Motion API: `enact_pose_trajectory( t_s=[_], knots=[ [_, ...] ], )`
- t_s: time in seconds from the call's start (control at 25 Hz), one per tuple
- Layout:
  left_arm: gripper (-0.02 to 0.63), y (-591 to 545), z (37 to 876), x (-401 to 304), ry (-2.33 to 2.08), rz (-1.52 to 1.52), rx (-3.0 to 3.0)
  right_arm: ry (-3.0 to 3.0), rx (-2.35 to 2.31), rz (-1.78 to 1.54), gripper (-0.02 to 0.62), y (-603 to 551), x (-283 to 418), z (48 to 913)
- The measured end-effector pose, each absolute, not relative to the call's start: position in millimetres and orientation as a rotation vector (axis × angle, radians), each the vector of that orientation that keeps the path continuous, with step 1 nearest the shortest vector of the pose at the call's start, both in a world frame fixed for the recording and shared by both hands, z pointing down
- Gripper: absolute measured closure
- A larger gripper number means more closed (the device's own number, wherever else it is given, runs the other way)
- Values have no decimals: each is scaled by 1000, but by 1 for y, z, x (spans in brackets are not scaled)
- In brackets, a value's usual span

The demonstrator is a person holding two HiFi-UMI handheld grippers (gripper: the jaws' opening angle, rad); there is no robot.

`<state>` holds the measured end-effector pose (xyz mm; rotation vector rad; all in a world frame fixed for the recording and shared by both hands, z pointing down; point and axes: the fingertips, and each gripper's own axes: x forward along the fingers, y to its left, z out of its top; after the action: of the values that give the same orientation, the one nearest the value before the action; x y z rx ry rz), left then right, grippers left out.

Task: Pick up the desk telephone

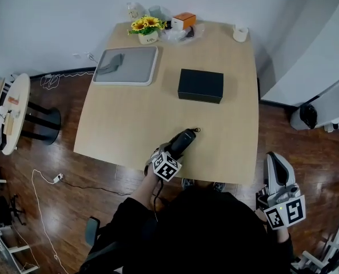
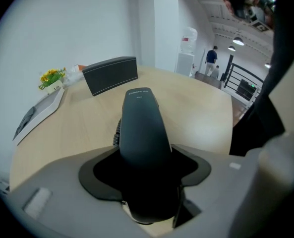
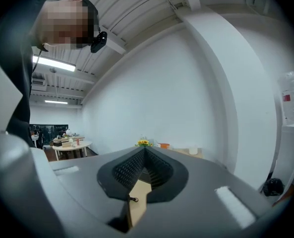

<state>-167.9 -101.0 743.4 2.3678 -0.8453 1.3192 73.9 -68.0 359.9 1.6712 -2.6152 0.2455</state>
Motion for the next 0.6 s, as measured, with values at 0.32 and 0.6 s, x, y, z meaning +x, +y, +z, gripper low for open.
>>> enact_pose_trajectory(
  t_s=[0.32, 0.6],
  knots=[
    [339, -104, 712, -167, -946, 1104, 2183, -2619, 1733, 278, 595, -64, 108, 363],
    [339, -119, 597, -148, -1088, 847, 2372, -2630, 1734, 304, 595, -69, 117, 369]
  ],
)
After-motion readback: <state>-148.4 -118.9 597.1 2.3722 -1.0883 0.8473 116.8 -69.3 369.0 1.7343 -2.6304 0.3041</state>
